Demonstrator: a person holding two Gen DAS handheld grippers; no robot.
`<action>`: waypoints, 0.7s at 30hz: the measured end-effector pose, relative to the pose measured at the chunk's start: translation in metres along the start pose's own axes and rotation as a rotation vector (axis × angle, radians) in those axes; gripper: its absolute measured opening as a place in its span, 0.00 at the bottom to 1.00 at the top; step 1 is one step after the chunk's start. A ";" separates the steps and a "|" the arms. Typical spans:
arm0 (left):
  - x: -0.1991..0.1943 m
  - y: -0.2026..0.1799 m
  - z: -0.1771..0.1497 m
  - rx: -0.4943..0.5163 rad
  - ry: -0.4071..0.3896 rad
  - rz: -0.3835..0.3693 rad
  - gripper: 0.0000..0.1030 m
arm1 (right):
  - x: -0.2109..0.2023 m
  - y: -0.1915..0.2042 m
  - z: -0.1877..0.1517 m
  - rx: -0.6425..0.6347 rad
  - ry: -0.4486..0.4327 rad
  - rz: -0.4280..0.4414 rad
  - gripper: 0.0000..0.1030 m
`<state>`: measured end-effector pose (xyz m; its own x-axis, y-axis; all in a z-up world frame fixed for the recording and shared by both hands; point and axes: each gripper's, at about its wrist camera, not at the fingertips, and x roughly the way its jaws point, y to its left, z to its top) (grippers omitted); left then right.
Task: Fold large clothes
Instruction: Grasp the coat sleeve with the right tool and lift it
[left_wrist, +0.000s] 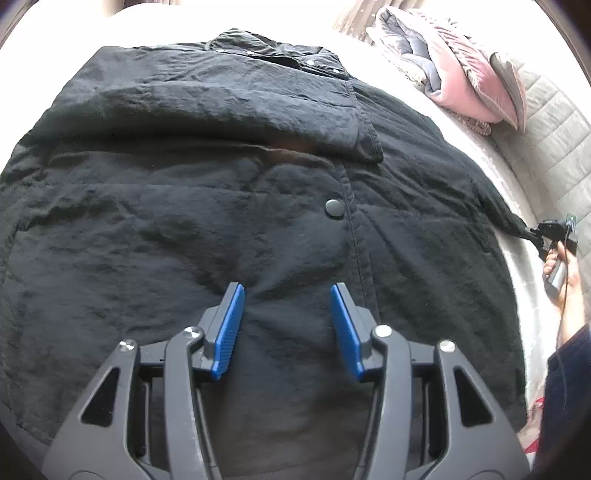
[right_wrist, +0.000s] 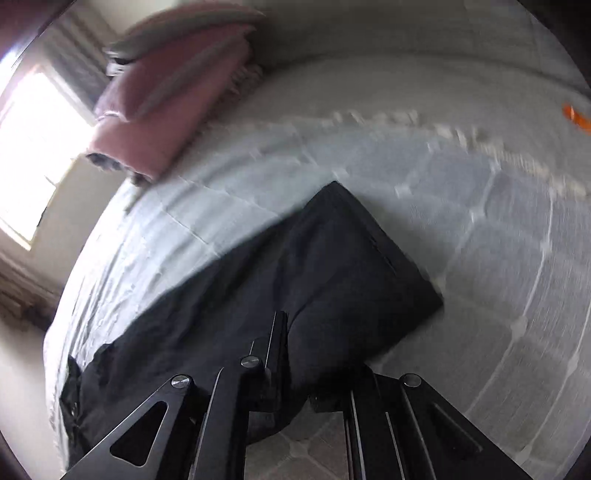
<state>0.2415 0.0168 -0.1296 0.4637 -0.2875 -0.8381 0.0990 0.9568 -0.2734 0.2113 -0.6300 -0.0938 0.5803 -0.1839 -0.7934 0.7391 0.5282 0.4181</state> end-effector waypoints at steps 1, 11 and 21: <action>-0.002 0.002 0.001 -0.013 -0.003 -0.003 0.49 | -0.005 0.001 -0.001 0.016 -0.020 0.018 0.08; -0.021 0.036 0.015 -0.133 -0.049 -0.014 0.49 | -0.119 0.143 -0.020 -0.243 -0.282 0.236 0.09; -0.044 0.089 0.025 -0.289 -0.105 -0.038 0.49 | -0.164 0.376 -0.213 -0.748 -0.302 0.543 0.09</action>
<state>0.2520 0.1154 -0.1053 0.5540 -0.3027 -0.7756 -0.1297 0.8888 -0.4395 0.3217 -0.2248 0.0992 0.9186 0.0905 -0.3846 -0.0032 0.9751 0.2218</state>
